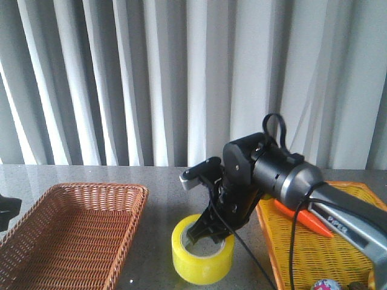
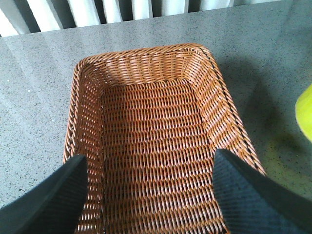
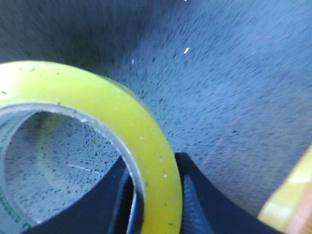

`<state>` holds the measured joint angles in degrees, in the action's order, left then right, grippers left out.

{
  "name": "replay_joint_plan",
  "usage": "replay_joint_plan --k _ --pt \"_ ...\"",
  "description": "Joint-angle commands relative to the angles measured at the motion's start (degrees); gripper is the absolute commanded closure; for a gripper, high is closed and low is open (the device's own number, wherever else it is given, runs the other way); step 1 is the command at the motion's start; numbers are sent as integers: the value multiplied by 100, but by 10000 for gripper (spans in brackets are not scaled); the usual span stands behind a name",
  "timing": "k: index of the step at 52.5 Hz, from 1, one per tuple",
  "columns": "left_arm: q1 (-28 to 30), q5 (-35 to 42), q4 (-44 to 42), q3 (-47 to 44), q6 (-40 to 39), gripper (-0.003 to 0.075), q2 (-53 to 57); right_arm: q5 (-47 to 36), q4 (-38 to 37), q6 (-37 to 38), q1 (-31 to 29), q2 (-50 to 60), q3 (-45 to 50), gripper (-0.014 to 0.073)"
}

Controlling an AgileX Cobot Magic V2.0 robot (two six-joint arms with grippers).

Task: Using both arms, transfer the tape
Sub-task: 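Carry the tape toward the table center and set it down, then open the right gripper and raise it away from the tape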

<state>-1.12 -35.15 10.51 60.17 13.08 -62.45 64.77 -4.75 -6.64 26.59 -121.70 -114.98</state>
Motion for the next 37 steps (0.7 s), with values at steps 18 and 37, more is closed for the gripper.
replay_joint_plan --k 18,37 --pt "-13 313 65 142 -37 197 85 -312 65 313 -128 -285 -181 389" --pt "-13 202 65 142 -37 197 85 -103 339 433 -146 159 -1013 32"
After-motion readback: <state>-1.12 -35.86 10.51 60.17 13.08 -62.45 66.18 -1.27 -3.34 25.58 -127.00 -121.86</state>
